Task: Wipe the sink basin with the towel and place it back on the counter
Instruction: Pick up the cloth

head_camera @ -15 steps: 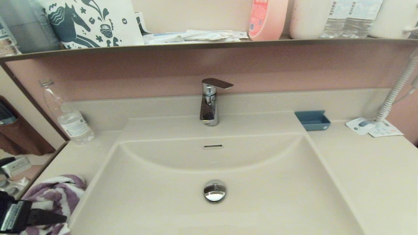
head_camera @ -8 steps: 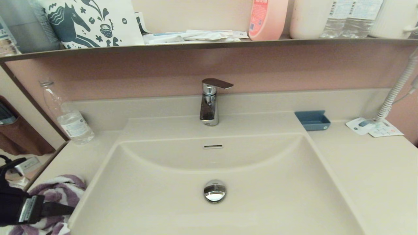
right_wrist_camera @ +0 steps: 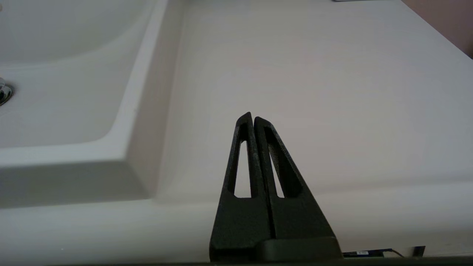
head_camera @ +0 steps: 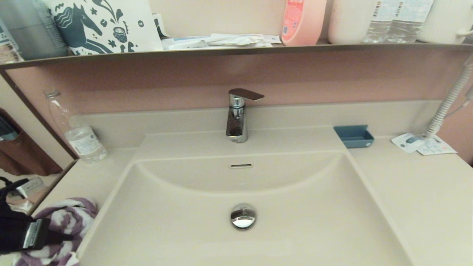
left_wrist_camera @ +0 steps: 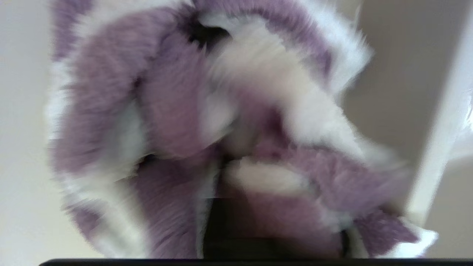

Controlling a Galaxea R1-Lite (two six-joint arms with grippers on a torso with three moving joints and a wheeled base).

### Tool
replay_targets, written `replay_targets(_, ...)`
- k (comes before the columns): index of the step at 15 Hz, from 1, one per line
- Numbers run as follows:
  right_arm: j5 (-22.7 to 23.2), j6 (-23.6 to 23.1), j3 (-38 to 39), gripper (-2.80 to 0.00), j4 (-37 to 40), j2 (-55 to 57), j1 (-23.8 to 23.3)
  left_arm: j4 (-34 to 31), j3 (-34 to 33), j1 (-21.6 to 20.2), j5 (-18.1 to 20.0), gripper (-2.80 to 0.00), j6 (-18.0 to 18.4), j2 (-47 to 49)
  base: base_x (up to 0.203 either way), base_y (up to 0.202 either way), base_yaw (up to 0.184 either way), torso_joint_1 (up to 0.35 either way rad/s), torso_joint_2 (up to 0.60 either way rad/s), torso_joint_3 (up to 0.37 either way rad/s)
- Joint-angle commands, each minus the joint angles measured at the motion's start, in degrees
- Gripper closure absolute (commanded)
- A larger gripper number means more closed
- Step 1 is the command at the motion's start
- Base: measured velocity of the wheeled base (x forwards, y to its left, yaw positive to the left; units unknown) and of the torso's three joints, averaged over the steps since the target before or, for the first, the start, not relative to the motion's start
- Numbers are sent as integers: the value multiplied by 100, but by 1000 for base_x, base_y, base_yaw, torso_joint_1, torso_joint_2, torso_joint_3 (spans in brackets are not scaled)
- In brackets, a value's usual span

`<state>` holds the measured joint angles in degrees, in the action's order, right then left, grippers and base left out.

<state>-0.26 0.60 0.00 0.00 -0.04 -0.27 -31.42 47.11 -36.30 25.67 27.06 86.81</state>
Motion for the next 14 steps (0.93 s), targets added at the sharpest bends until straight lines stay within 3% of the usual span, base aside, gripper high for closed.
replay_targets(1,0,2,0,0,0,4,0,-16,155,8,95,0,-374,-417,0,0,0,0,0,0)
replay_targets(3,0,2,0,0,0,4,0,-47,357,17,149,0,-687,-807,0,0,0,0,0,0)
replay_targets(6,0,1,0,0,0,10,0,-275,524,18,131,0,-752,-1304,0,0,0,0,0,0)
replay_targets(10,0,-1,0,0,0,4,0,-1468,1461,68,158,0,-1007,-1843,0,0,0,0,0,0)
replay_targets(14,0,1,0,0,0,8,0,-2338,2550,453,152,0,-1752,-2204,0,0,0,0,0,0)
